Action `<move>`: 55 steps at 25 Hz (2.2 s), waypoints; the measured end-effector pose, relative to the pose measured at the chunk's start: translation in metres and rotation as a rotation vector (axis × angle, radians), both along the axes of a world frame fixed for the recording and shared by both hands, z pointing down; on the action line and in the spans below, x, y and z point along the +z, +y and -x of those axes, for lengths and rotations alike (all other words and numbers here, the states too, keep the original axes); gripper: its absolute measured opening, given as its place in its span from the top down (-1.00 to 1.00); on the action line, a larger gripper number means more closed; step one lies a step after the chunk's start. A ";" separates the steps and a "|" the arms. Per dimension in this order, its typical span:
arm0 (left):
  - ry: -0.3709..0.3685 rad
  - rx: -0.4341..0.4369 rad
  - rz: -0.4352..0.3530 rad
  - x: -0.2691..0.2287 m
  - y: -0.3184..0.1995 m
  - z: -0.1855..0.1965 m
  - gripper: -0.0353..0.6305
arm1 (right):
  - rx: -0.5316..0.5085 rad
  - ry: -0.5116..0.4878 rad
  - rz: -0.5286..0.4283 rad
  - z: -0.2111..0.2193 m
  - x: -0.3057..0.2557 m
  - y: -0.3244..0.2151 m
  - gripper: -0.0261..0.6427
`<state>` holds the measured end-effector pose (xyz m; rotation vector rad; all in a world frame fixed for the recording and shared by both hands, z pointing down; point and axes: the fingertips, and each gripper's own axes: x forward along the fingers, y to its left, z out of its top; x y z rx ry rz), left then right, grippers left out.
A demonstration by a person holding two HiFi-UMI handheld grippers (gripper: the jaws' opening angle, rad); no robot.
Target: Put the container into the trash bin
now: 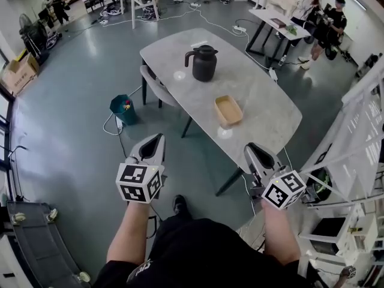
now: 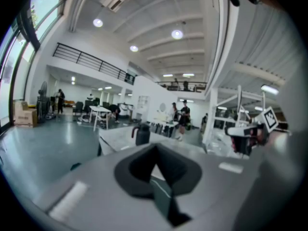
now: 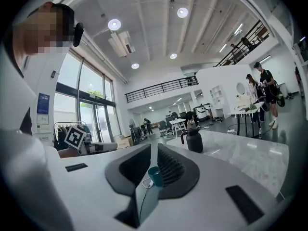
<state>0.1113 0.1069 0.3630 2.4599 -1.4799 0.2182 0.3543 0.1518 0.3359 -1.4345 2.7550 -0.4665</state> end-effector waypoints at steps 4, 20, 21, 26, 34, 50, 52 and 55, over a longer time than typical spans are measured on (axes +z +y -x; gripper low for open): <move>0.001 -0.008 0.020 0.008 -0.035 0.025 0.87 | -0.015 0.004 0.034 0.028 0.009 -0.042 0.76; 0.003 0.056 0.088 0.037 -0.126 0.022 0.87 | 0.012 0.036 0.129 0.039 0.053 -0.133 0.67; 0.005 0.055 0.095 0.039 -0.133 0.019 0.87 | 0.012 0.041 0.138 0.036 0.058 -0.140 0.66; -0.047 0.054 0.106 0.043 -0.173 0.000 0.87 | 0.016 0.037 0.178 0.011 0.083 -0.181 0.61; -0.097 0.070 0.120 0.048 -0.234 -0.039 0.87 | -0.026 0.105 0.272 -0.018 0.136 -0.238 0.50; -0.069 0.052 0.217 0.089 -0.271 -0.049 0.87 | -0.201 0.542 0.545 -0.006 0.287 -0.257 0.33; -0.072 0.055 0.217 0.090 -0.272 -0.048 0.87 | -0.188 0.578 0.570 -0.005 0.298 -0.261 0.40; -0.062 0.042 0.216 0.089 -0.271 -0.044 0.87 | -0.165 0.605 0.610 -0.006 0.311 -0.263 0.46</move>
